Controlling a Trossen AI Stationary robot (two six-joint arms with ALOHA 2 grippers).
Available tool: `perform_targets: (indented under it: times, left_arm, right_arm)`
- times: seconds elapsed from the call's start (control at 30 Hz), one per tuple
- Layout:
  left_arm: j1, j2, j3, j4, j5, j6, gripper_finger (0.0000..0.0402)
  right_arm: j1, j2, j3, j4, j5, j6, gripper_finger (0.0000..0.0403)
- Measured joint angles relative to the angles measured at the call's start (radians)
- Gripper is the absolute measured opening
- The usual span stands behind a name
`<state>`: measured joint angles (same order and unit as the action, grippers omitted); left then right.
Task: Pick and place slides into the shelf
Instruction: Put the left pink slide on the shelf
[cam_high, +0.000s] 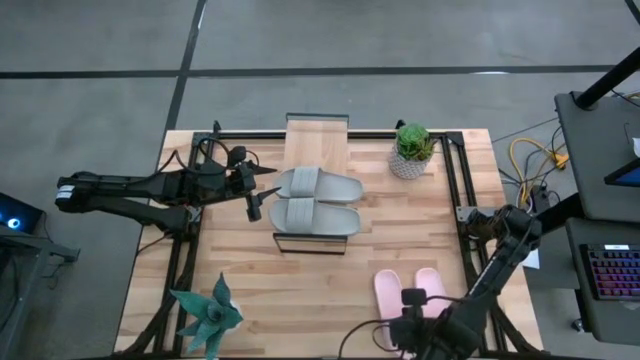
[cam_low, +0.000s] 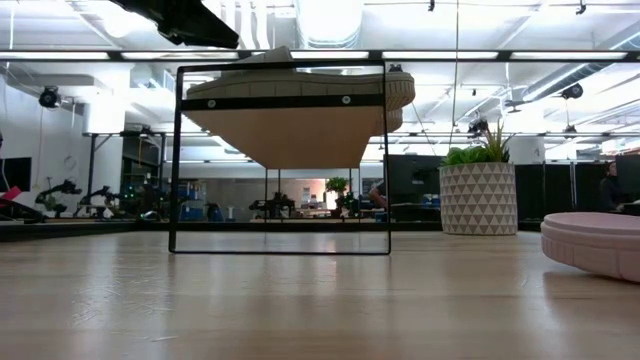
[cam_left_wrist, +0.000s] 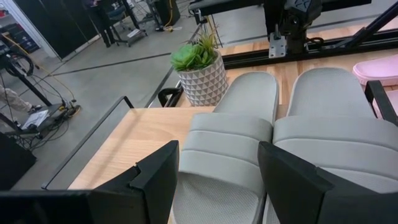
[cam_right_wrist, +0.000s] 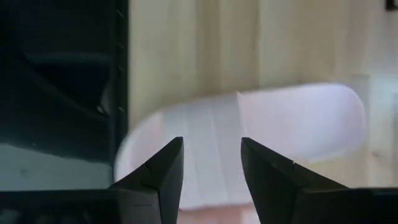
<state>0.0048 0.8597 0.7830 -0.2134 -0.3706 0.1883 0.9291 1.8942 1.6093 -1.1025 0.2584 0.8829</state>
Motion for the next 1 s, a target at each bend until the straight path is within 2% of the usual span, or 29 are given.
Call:
perform_targets:
  times: [0.23,0.47,0.57,0.8,1.0]
  left_arm:
    - [0.000,0.000,0.000,-0.001,0.000,-0.008,0.0204]
    - [0.000,0.001,0.000,-0.005,-0.001,-0.078,0.0204]
    - [0.000,0.002,0.000,-0.006,0.000,-0.079,0.0204]
    - [0.000,0.004,0.000,-0.005,-0.001,-0.079,0.0204]
    - [0.000,0.004,0.000,-0.005,-0.001,-0.078,0.0204]
  right_arm:
    - [0.003,0.000,0.000,0.164,0.006,0.032,0.0134]
    - [0.065,0.039,0.001,0.178,0.009,0.050,0.0121]
    - [0.091,0.071,0.001,0.174,0.028,0.078,0.0121]
    - [0.121,0.163,0.006,0.108,0.156,0.039,0.0108]
    - [0.122,0.204,0.096,-0.021,0.163,0.017,0.0091]
